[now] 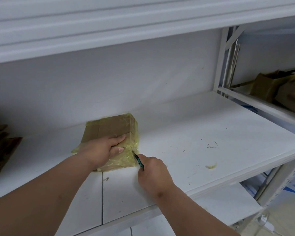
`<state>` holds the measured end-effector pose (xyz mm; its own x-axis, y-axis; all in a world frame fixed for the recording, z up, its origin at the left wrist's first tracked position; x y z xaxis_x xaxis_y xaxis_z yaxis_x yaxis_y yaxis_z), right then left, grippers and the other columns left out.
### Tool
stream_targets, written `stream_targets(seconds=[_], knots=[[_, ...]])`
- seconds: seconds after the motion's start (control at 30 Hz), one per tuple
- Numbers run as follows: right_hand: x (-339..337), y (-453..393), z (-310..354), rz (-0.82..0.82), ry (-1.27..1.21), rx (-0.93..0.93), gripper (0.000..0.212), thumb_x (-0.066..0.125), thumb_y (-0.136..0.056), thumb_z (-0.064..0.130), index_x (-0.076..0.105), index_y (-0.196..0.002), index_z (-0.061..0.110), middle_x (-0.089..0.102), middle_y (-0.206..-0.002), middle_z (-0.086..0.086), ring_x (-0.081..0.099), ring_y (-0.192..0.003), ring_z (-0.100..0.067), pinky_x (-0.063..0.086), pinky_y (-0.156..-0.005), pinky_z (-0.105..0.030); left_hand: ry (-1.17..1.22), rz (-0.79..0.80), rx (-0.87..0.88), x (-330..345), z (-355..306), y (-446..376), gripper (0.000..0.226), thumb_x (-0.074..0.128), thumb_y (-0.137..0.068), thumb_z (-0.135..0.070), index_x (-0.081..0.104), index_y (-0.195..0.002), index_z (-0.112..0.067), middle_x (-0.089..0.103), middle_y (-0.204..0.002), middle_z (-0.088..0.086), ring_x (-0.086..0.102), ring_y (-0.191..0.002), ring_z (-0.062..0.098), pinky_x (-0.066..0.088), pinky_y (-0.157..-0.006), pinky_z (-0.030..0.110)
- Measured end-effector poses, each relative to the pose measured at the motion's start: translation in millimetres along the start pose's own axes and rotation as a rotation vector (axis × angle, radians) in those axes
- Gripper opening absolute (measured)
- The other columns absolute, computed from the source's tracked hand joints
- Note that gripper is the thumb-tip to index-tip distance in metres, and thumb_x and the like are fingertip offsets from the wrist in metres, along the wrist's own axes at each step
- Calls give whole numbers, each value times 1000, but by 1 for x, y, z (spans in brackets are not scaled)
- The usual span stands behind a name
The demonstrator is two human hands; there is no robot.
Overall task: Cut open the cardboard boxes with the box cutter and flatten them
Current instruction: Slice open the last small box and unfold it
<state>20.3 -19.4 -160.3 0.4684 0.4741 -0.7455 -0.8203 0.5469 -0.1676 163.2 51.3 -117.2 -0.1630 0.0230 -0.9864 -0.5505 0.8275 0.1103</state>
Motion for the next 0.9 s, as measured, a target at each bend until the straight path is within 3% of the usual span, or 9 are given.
stream_targets(seconds=[0.1,0.27,0.33,0.4,0.73,0.9], knots=[[1,0,-2,4,4,22,56,38,-86,1,53,-136,21,49,-79,-5,46,-72,-24,29,-49,-23,-8,15,-1,1,-1,0,51,34,-99,-57,22,-149,-52,23,-159,-16,32,-142,15,33,-110,31],[8,4,-3,51,13,73,30,37,-80,-1,57,-99,13,42,-67,1,38,-59,-15,27,-47,-22,-33,11,-2,-2,-4,2,51,34,-100,-56,20,-149,-53,21,-160,-17,32,-142,15,34,-104,30],[13,7,-6,99,41,108,19,38,-79,0,45,-77,18,40,-66,4,36,-59,-13,25,-47,-20,-33,11,-5,-2,-3,1,51,34,-100,-56,20,-149,-52,20,-160,-17,32,-142,15,34,-104,29],[16,9,-9,134,46,133,24,38,-78,0,32,-67,21,38,-66,5,33,-57,-10,23,-47,-20,-14,13,-7,-2,-3,1,51,34,-100,-56,20,-149,-52,20,-160,-16,30,-143,15,32,-104,29],[22,5,-21,227,70,257,22,42,-76,2,31,-63,16,36,-64,1,31,-54,-15,24,-46,-24,26,22,-3,-2,2,0,53,38,-98,-58,23,-148,-53,23,-159,-17,31,-143,15,32,-108,31],[7,5,-23,104,-43,237,22,42,-73,0,31,-61,15,36,-59,1,30,-52,-16,21,-46,-26,14,26,7,-3,2,-2,53,38,-98,-58,21,-149,-52,22,-159,-17,28,-144,15,31,-111,32]])
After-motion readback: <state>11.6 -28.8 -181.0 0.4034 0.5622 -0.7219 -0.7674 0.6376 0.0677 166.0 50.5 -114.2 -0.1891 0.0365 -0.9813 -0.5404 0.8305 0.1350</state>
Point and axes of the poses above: each hand's wrist, its own y-axis away from the middle knuckle, its own x-axis out of the palm, z = x × y, the point moved 10 cm from there along -y, towards the middle knuckle
